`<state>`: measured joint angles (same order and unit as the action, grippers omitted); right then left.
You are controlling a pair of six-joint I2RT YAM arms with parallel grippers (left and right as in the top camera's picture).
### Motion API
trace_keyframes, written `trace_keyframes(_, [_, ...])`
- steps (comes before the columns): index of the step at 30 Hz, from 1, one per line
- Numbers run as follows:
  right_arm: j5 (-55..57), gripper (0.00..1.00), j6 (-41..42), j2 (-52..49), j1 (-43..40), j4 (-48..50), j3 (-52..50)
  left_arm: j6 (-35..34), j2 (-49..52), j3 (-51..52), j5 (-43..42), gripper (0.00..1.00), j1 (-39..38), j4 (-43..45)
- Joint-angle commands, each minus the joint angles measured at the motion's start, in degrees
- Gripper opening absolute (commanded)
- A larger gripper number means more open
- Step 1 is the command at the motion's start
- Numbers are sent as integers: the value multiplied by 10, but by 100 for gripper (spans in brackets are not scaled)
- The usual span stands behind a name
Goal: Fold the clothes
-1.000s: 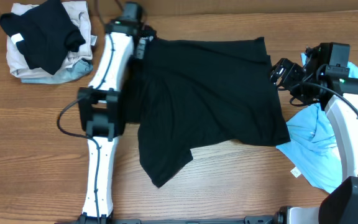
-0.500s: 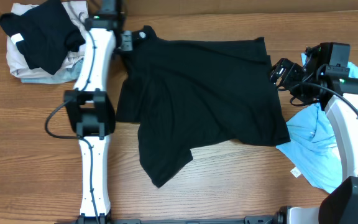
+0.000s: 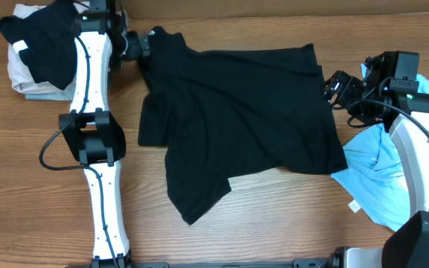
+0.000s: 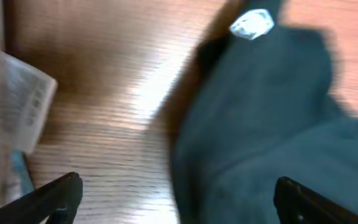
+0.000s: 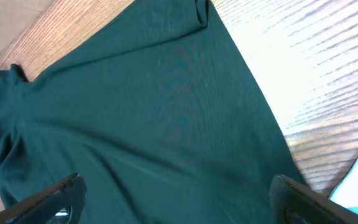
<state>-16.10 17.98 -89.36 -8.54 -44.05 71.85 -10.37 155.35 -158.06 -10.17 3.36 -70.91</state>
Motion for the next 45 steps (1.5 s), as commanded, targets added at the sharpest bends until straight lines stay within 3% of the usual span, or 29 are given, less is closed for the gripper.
trace_keyframes(1, [-7,95,-5,3,1,-1,6,31,-21,-142,-35,100,-9,-61])
trace_keyframes(4, [-9,94,-10,29,-10,-41,25,29,-63,-219,-37,100,-12,-112])
trace_keyframes(9, [-20,93,-15,146,-12,-106,33,29,-198,-219,-45,100,-12,-156])
trace_keyframes(11, [-16,86,-16,209,-12,-186,33,42,-253,-219,-42,100,-11,-242])
trace_keyframes(16, [39,85,-15,232,-12,-251,31,65,-297,-157,-56,100,-12,-259])
trace_keyframes(19, [45,86,-15,231,-12,-246,9,66,-323,-63,-49,100,-26,-259])
trace_keyframes(27, [44,91,-15,188,-12,-194,-42,30,-411,308,103,94,-37,-256])
trace_keyframes(31, [35,91,-15,153,-12,-179,-42,23,-418,424,108,91,-38,-209])
trace_keyframes(35, [31,92,-16,120,-12,-170,-42,9,-418,548,106,87,-37,-108])
trace_keyframes(36, [32,93,-17,103,-12,-164,-42,12,-418,621,110,77,-39,-23])
trace_keyframes(37, [32,93,-17,99,-12,-162,-42,12,-418,639,113,72,-41,0])
trace_keyframes(38, [32,93,-17,92,-12,-160,-42,12,-417,668,113,60,-42,36])
trace_keyframes(41, [32,93,-17,70,-12,-151,-42,10,-417,763,98,11,-47,161])
trace_keyframes(42, [32,93,-17,67,-12,-150,-42,10,-417,779,87,4,-47,184])
trace_keyframes(45, [32,93,-17,63,-12,-146,-42,11,-417,830,48,4,-47,265])
